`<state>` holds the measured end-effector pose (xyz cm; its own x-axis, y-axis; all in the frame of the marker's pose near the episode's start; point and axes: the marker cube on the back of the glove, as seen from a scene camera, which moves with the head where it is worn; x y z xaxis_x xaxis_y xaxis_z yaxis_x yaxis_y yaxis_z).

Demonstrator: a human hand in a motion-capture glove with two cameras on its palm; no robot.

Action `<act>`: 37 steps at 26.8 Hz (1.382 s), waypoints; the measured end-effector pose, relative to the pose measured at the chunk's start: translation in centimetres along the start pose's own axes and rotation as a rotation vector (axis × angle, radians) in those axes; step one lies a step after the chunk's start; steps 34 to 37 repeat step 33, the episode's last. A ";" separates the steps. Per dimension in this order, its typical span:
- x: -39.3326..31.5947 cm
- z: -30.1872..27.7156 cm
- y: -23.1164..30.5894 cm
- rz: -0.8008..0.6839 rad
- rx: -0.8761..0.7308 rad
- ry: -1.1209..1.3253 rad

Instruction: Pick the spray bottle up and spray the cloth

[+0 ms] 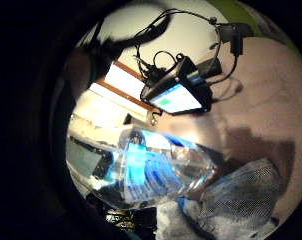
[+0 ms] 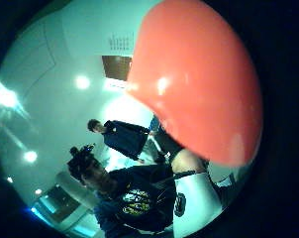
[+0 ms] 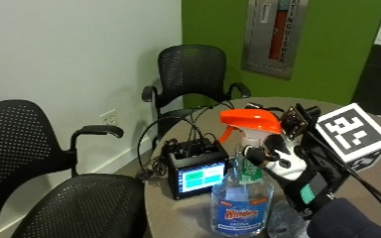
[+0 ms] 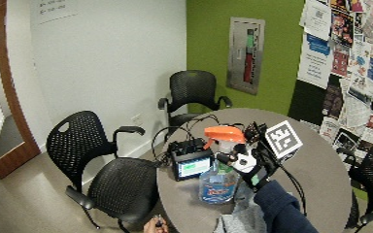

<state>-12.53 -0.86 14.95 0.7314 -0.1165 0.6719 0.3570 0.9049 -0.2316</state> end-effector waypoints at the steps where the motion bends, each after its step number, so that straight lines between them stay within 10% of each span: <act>1: 0.3 1.4 0.3 0.028 -0.054 0.025; 11: -1.8 -3.9 5.8 0.208 -0.064 0.211; 20: 5.2 -21.4 21.6 0.523 0.045 1.087; 37: 9.9 -22.4 26.3 0.651 0.012 1.137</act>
